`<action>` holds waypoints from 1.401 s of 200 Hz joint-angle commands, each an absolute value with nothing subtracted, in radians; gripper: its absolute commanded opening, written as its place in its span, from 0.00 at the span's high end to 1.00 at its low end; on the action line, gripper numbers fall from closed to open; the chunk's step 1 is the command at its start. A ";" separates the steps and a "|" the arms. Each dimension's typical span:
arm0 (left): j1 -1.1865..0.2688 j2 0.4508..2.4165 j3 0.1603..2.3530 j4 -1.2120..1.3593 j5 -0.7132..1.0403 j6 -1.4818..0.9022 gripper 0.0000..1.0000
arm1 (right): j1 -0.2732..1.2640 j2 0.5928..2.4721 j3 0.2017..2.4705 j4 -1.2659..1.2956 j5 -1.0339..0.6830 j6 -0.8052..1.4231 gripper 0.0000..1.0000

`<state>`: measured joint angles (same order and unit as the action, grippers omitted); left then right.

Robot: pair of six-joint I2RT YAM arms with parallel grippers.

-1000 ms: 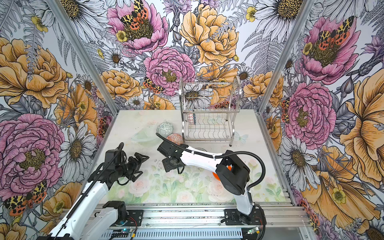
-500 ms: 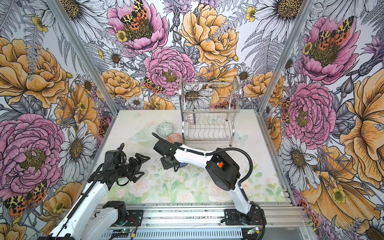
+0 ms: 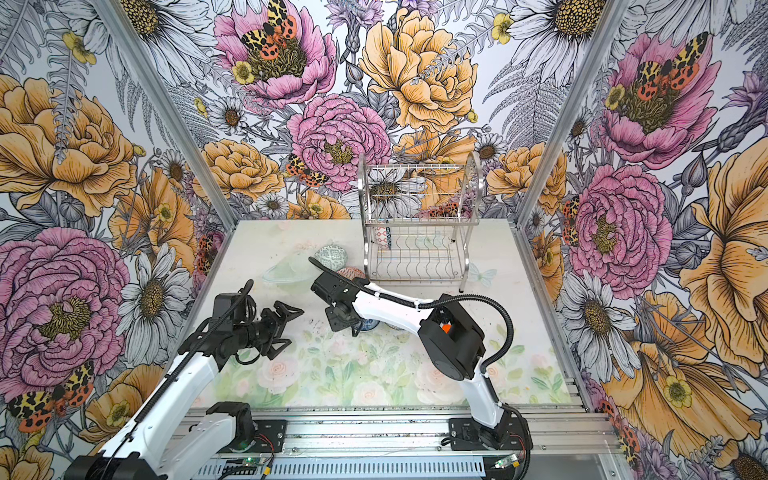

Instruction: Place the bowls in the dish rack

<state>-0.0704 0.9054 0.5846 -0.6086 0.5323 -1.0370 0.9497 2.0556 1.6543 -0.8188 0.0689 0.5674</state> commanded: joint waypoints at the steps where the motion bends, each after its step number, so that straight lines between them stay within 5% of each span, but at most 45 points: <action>1: -0.081 0.911 0.614 -0.594 0.521 -1.007 0.01 | 0.955 1.999 1.676 -0.805 -0.011 0.586 1.00; 98: -0.179 0.981 0.709 -0.565 0.451 -1.007 0.01 | 0.911 1.734 1.545 -0.714 -0.140 0.634 1.00; 203: -0.466 1.286 1.020 -0.466 0.308 -1.090 0.01 | 0.568 1.391 1.201 -0.460 -0.404 0.581 1.00; 280: -0.586 1.448 1.221 -0.467 0.253 -1.095 0.01 | 0.334 1.377 1.146 -0.372 -0.599 0.584 1.00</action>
<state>-0.5591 1.4178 1.1690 -0.4801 0.2951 -1.0946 0.3717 1.3869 1.1366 -0.4728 -0.4904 0.6033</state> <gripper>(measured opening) 0.986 0.081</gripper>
